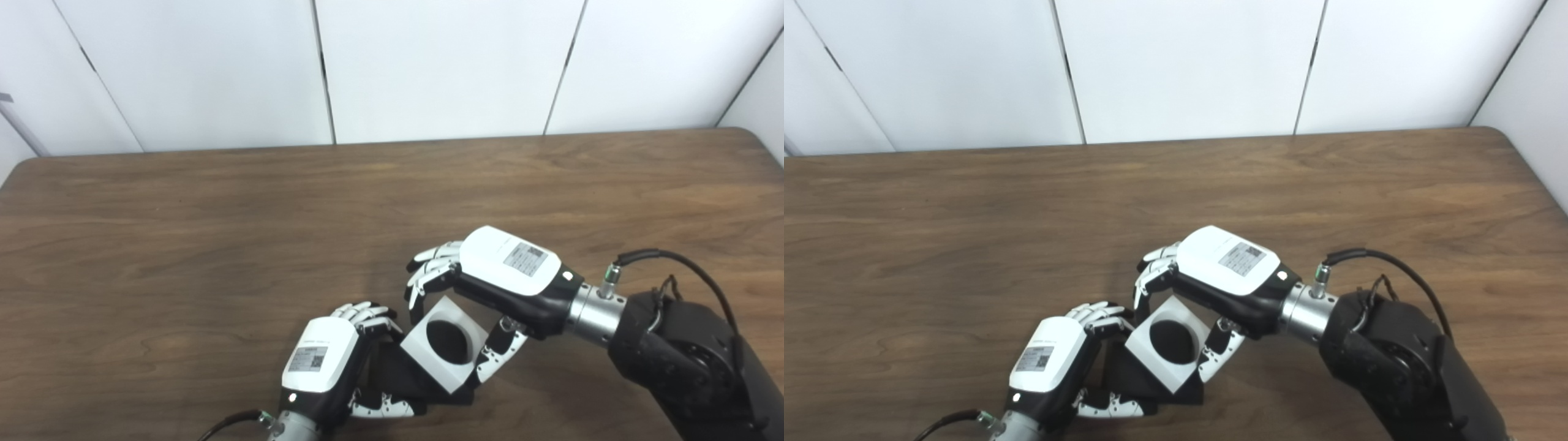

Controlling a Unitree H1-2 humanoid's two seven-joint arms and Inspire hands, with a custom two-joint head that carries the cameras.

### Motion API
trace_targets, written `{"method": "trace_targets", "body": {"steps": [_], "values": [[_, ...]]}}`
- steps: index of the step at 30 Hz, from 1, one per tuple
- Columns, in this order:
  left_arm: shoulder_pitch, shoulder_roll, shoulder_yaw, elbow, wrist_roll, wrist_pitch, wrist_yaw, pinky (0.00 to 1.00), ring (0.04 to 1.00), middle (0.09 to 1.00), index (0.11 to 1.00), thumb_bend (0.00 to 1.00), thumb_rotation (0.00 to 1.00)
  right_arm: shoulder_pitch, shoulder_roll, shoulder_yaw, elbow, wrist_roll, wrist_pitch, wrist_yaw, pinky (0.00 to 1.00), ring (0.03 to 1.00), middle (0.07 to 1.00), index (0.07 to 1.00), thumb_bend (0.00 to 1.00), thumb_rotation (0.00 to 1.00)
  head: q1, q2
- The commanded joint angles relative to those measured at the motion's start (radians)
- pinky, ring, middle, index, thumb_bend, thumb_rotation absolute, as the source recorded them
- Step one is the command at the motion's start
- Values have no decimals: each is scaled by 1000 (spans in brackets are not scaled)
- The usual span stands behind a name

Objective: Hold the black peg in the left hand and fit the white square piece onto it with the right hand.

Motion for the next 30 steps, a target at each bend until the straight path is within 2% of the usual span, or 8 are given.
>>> {"method": "trace_targets", "body": {"steps": [1,16,22,27,28,30], "values": [[6,0,-14,-1,8,11,-42,855,859,803,487,511,55,-7,-1,-4,-9,5,-33,-17,793,840,719,481,523,128,-1,1],[5,-2,-15,1,0,5,-32,844,852,798,486,512,54,5,43,46,6,-85,-71,-17,823,857,727,482,524,131,-4,4],[4,-1,-15,-1,1,8,-36,854,855,800,486,512,54,-9,55,80,-5,-166,-72,20,831,874,741,488,525,143,-8,5],[4,0,-16,-1,6,11,-40,854,858,803,486,511,55,-10,78,84,-17,-201,-57,56,854,872,745,490,525,152,-7,6],[3,0,-17,-1,10,10,-38,852,856,801,486,511,55,-11,81,82,-20,-203,-51,65,862,875,747,541,769,225,-7,6],[3,2,-17,0,14,8,-33,850,852,798,486,511,55,-11,86,75,-26,-207,-44,78,870,876,750,571,895,288,-7,6]]}}
